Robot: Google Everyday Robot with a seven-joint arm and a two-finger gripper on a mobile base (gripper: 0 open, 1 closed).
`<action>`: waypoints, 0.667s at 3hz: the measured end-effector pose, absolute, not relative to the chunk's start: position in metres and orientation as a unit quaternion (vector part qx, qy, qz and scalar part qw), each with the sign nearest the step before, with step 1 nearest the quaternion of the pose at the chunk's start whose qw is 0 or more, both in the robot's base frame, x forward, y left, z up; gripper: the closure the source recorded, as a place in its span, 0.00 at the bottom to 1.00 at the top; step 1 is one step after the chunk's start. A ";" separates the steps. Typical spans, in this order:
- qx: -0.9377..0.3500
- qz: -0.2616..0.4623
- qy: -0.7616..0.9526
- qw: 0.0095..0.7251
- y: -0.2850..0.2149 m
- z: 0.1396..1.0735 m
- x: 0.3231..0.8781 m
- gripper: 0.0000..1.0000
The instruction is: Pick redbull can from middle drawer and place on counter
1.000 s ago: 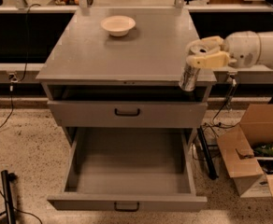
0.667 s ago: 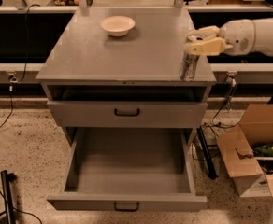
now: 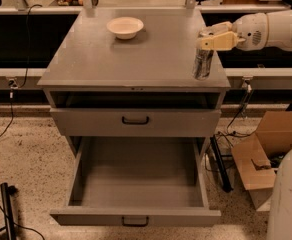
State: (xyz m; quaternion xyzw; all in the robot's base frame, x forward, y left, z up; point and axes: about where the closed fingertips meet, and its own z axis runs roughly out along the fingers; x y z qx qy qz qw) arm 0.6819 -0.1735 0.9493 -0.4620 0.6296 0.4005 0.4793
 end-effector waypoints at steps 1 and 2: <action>-0.453 0.387 0.629 0.499 -0.178 0.947 0.693 1.00; -0.441 0.363 0.642 0.512 -0.186 0.936 0.706 1.00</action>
Offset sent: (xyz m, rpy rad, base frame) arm 0.0344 -0.0276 -0.0282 -0.0351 -0.0683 -0.1893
